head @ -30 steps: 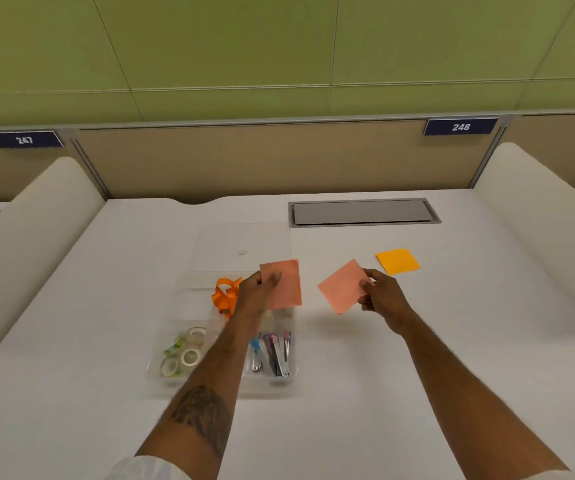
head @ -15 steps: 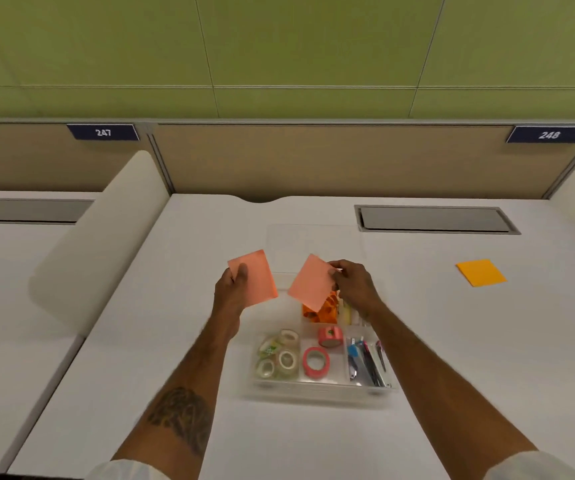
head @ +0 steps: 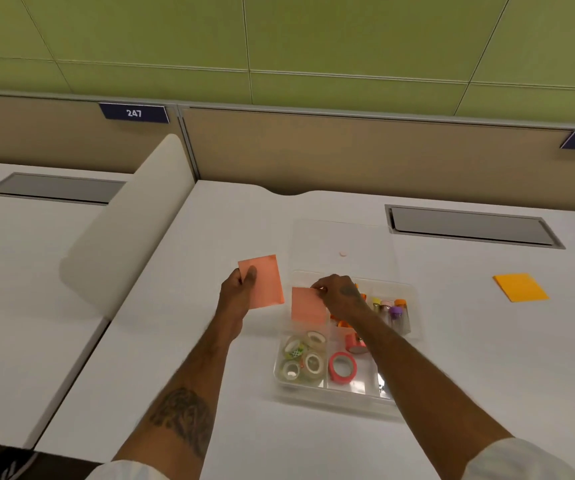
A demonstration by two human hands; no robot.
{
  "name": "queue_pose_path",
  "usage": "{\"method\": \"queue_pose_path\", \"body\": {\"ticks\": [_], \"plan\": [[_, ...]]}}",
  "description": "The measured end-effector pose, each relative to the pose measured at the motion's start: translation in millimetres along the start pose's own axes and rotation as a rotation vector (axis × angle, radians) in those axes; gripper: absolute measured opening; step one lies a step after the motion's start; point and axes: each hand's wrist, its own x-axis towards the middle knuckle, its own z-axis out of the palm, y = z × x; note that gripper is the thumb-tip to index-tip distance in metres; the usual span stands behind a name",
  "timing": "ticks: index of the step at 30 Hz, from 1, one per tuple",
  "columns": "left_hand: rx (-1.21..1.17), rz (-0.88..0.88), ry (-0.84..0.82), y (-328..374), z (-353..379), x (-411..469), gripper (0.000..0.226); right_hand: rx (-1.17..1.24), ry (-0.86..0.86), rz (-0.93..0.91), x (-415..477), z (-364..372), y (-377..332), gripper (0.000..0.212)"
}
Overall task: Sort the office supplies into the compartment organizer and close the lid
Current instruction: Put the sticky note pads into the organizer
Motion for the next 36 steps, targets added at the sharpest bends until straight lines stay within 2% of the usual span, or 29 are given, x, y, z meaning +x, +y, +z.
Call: {"method": "queue_pose_path", "body": {"ticks": [5,7,10,13,15,19,22,25,28,32,36], "plan": [[0.009,-0.007,-0.009,-2,5,4,0.021,-0.03,-0.04,0.085,2,6,6,0.027],[0.001,-0.005,-0.021,-2,9,4,0.021,0.021,0.031,0.109,1,2,7,0.031],[0.029,0.011,-0.041,-1,20,4,0.023,0.09,0.155,-0.001,3,-18,-4,0.037],[0.123,0.042,-0.095,4,36,2,0.033,0.364,0.08,-0.047,2,-40,-23,0.045],[0.186,0.06,-0.139,7,48,0,0.04,0.382,0.005,-0.058,1,-49,-29,0.048],[0.282,0.074,-0.194,8,67,-1,0.04,0.316,0.011,-0.065,4,-50,-26,0.027],[0.515,0.161,-0.183,0,70,-2,0.047,0.284,0.067,-0.039,3,-49,-18,0.023],[0.933,0.323,-0.169,-19,59,-3,0.078,0.307,0.146,0.0,5,-48,-9,0.022],[1.21,0.367,-0.257,-43,48,-2,0.104,0.302,0.169,0.04,7,-44,-1,0.02],[1.341,0.355,-0.295,-67,43,-1,0.111,0.202,0.142,0.041,9,-32,8,0.018],[1.339,0.369,-0.284,-73,43,2,0.108,0.075,0.051,0.049,10,-16,13,0.018]]}}
